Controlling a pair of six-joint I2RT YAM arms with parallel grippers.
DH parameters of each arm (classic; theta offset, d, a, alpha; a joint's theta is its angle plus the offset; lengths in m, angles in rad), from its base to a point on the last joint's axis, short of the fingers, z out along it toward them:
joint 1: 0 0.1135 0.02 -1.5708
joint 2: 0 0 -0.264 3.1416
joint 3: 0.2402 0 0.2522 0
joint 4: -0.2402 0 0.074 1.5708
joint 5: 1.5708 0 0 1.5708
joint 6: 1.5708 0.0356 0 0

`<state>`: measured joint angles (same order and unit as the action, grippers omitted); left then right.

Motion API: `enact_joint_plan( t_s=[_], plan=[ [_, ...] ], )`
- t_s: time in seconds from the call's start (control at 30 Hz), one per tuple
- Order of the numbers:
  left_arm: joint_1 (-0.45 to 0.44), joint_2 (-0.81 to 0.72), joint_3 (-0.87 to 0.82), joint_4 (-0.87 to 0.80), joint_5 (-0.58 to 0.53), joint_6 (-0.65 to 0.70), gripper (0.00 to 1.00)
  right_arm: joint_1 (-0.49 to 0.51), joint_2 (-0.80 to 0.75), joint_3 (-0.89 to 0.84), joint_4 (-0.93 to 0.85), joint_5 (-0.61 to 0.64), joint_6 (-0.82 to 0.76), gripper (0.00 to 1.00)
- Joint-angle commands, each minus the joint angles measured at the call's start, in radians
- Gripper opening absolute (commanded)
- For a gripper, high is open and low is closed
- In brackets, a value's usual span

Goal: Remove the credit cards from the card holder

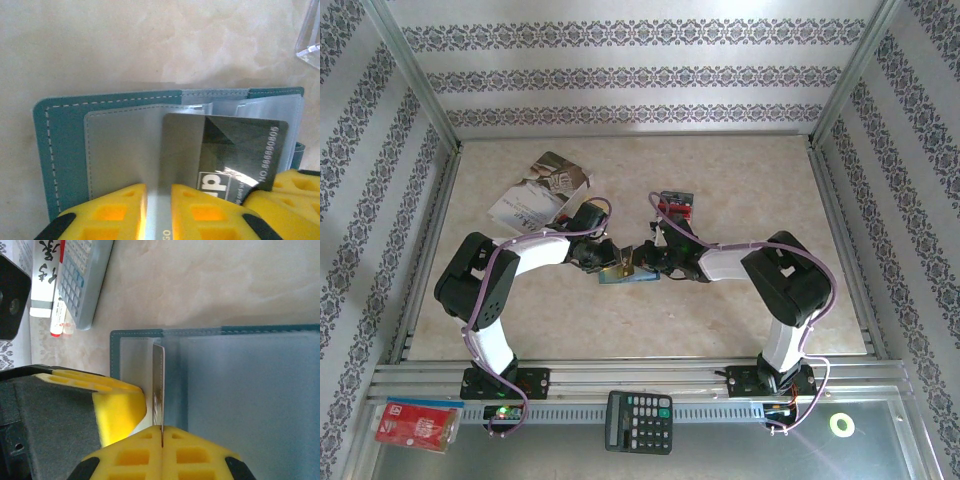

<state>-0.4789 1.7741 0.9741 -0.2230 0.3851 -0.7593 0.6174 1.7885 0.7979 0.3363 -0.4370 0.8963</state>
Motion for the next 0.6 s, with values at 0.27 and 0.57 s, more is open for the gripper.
enact_joint_plan(
  t_s=[0.27, 0.57],
  plan=[
    [-0.004, -0.07, 0.088, -0.099, -0.065, 0.03, 0.46, -0.044, -0.363, -0.076, -0.174, 0.224, -0.312, 0.0],
    [0.126, -0.268, 0.023, -0.096, -0.128, 0.018, 0.74, -0.162, -0.515, 0.029, -0.369, 0.333, -0.624, 0.0]
  ],
)
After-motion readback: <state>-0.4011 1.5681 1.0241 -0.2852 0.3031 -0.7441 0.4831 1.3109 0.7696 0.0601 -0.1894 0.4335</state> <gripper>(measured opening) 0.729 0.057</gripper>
